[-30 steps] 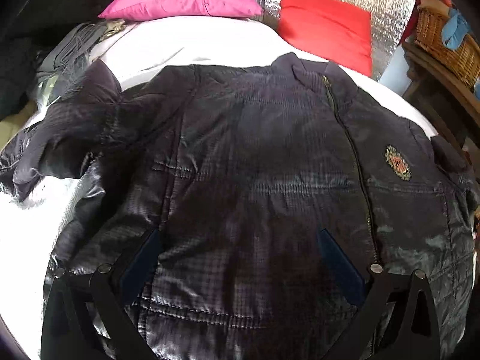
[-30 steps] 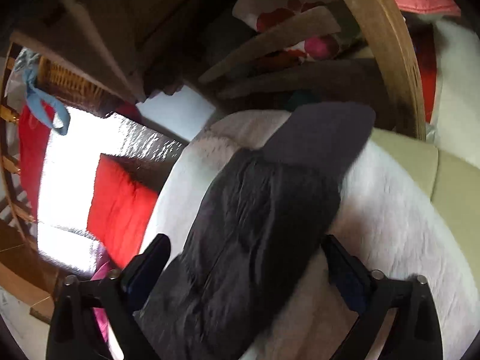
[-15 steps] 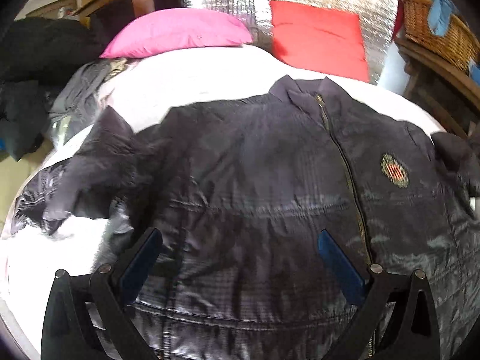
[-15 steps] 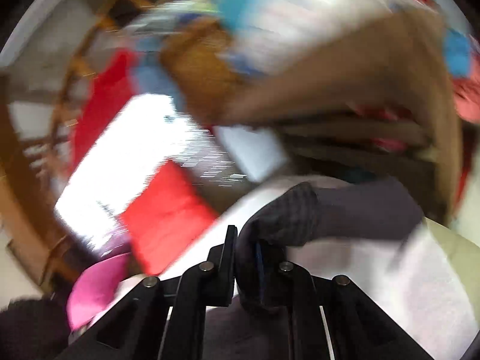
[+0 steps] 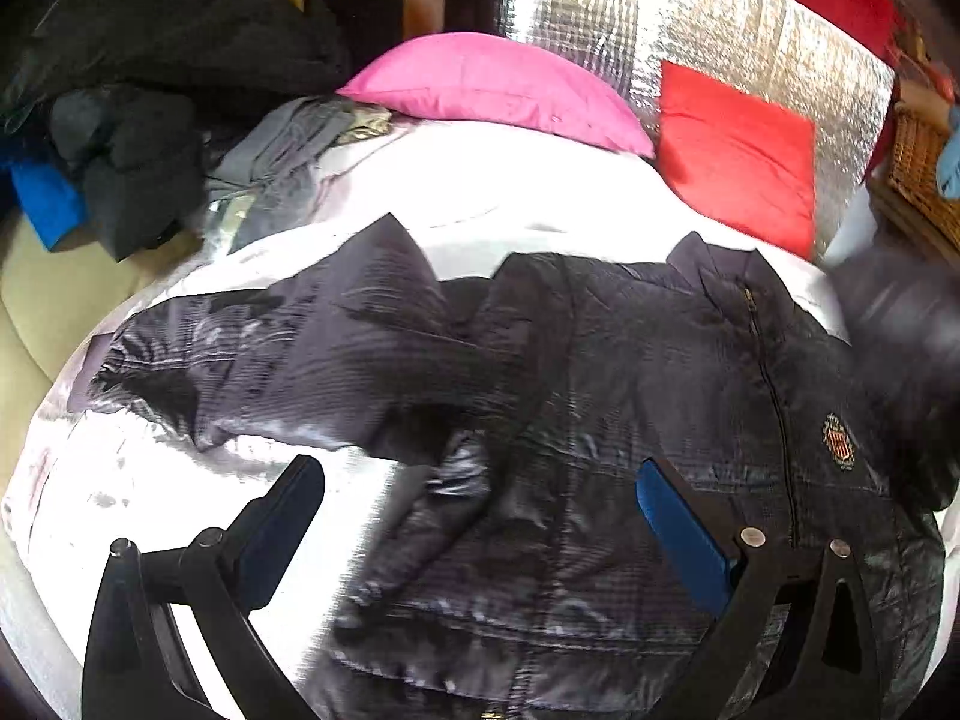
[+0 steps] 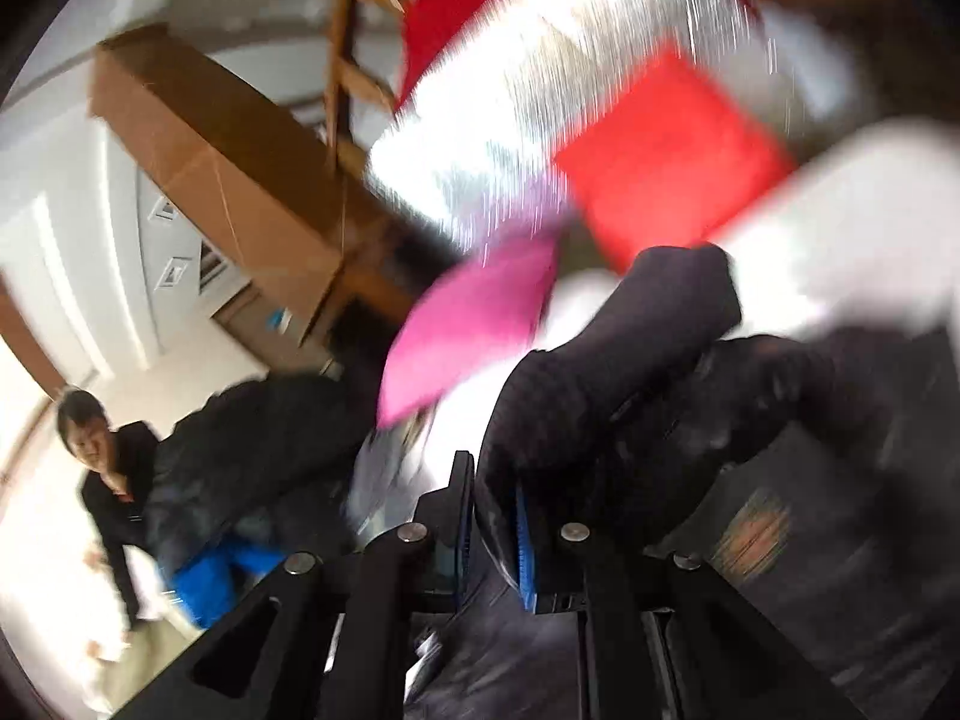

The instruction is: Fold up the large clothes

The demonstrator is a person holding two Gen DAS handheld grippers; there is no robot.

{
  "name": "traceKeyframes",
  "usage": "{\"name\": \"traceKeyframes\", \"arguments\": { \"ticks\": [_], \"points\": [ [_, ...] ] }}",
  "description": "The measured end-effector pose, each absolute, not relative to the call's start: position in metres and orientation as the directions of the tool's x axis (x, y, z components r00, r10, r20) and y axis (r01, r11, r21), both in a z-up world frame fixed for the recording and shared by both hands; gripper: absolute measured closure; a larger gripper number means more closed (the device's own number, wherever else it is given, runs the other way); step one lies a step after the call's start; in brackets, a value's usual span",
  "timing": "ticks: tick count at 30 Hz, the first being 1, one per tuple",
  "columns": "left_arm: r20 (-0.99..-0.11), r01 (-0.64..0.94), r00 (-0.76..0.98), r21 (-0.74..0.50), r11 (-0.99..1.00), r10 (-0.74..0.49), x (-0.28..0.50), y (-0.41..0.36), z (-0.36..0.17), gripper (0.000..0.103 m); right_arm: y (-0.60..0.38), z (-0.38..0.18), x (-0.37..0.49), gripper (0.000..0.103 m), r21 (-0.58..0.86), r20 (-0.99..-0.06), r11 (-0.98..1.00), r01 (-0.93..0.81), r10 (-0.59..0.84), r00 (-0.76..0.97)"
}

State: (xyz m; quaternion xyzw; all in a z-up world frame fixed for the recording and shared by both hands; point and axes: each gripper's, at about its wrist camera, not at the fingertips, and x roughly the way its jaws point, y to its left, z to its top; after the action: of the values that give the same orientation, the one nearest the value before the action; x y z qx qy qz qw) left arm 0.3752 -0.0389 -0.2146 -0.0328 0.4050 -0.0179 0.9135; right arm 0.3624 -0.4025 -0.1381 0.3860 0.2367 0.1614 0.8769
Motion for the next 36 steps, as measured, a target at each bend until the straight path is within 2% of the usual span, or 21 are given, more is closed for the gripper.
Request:
{"name": "traceKeyframes", "arguments": {
  "ticks": [1,2,3,6,9,11,14,18,22,24,28,29,30,33,34,35,36],
  "points": [
    [-0.738,0.006,0.672,-0.08,0.997,-0.063,0.375,-0.034,-0.214,0.0,-0.393,-0.151,0.375,0.056,0.782,-0.312,0.617,-0.088,0.51,0.802],
    [-0.737,0.006,0.672,-0.083,0.996,-0.066,0.374,-0.032,-0.214,0.0,-0.387,-0.166,0.388,0.02,0.812,-0.337,0.581,-0.061,0.551,0.764],
    [-0.736,0.007,0.674,-0.088,0.996,-0.07,0.371,-0.029,-0.213,0.0,-0.38,-0.183,0.391,0.016,0.848,-0.337,0.529,-0.037,0.591,0.733],
    [-0.732,0.027,0.671,-0.131,0.991,-0.115,0.368,-0.024,-0.212,0.0,-0.373,-0.195,0.383,0.016,0.892,-0.281,0.448,-0.061,0.655,0.701],
    [-0.728,0.056,0.664,-0.175,0.983,-0.168,0.366,-0.028,-0.213,0.0,-0.381,-0.173,0.349,0.016,0.844,-0.28,0.523,-0.118,0.619,0.734],
    [-0.721,0.091,0.657,-0.213,0.973,-0.219,0.365,-0.035,-0.213,0.0,-0.403,-0.161,0.322,0.016,0.776,-0.328,0.625,-0.087,0.518,0.79],
    [-0.71,0.149,0.646,-0.243,0.958,-0.281,0.362,-0.055,-0.212,0.0,-0.452,-0.16,0.287,0.016,0.64,-0.452,0.76,0.113,0.254,0.855],
    [-0.715,0.23,0.61,-0.252,0.94,-0.341,0.361,-0.094,-0.217,0.0,-0.529,-0.185,0.269,0.016,0.603,-0.508,0.724,0.336,0.024,0.861],
    [-0.748,0.262,0.563,-0.24,0.935,-0.35,0.379,-0.142,-0.212,0.0,-0.566,-0.216,0.279,0.017,0.656,-0.534,0.649,0.386,0.037,0.845],
    [-0.761,0.268,0.557,-0.214,0.939,-0.333,0.39,-0.165,-0.204,0.0,-0.573,-0.225,0.287,0.017,0.682,-0.53,0.625,0.379,0.065,0.846],
    [-0.795,0.272,0.544,-0.136,0.953,-0.269,0.424,-0.223,-0.188,0.0,-0.574,-0.252,0.305,0.018,0.684,-0.581,0.612,0.397,0.13,0.803],
    [-0.805,0.268,0.539,-0.113,0.957,-0.246,0.43,-0.232,-0.188,0.0,-0.571,-0.261,0.312,0.025,0.662,-0.614,0.621,0.418,0.131,0.778],
    [-0.828,0.261,0.518,-0.087,0.961,-0.216,0.441,-0.245,-0.192,0.0,-0.569,-0.269,0.315,0.043,0.653,-0.635,0.623,0.432,0.139,0.76],
    [-0.885,0.243,0.441,-0.043,0.969,-0.149,0.461,-0.27,-0.214,0.001,-0.564,-0.275,0.32,0.055,0.631,-0.666,0.635,0.445,0.149,0.731],
    [-0.892,0.251,0.429,-0.031,0.968,-0.14,0.464,-0.276,-0.221,0.016,-0.561,-0.273,0.32,0.058,0.614,-0.673,0.654,0.441,0.143,0.726],
    [-0.898,0.258,0.424,-0.003,0.966,-0.116,0.465,-0.283,-0.226,0.026,-0.561,-0.27,0.32,0.062,0.604,-0.679,0.662,0.444,0.135,0.722],
    [-0.908,0.262,0.415,0.053,0.964,-0.063,0.467,-0.291,-0.234,0.043,-0.561,-0.271,0.321,0.062,0.607,-0.678,0.658,0.445,0.137,0.722]
  ]
}}
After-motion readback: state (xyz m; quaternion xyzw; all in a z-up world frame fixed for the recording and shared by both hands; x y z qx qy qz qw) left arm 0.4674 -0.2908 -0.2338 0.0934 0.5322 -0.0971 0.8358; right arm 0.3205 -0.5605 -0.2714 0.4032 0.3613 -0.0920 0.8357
